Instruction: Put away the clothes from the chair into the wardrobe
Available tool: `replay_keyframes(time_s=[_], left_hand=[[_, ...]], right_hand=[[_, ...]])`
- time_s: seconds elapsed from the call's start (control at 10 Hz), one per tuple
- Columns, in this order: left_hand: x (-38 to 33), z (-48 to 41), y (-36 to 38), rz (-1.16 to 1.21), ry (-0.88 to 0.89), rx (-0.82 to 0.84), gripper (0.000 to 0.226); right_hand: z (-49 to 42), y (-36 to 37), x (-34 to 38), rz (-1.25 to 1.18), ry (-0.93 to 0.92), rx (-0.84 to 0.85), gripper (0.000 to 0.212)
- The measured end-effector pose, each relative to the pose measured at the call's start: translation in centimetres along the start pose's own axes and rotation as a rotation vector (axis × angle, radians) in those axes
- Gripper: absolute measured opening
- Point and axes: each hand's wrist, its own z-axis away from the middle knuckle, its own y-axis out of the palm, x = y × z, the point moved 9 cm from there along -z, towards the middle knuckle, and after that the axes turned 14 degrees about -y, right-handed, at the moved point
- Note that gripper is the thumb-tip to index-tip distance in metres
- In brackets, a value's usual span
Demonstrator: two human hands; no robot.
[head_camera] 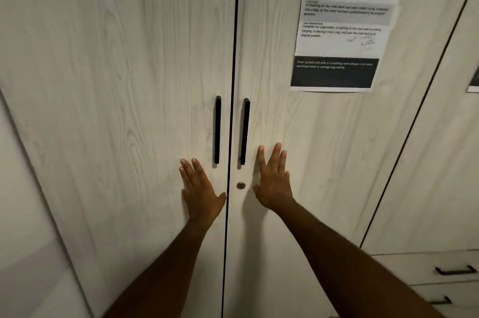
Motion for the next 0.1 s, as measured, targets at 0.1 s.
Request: replay_keyframes(time_s=[0.1], left_hand=[[-0.74, 1.14, 0.37, -0.025, 0.04, 0.135, 0.118]], right_hand=[[0.98, -1.19, -0.18, -0.091, -0.067, 0.105, 0.099]])
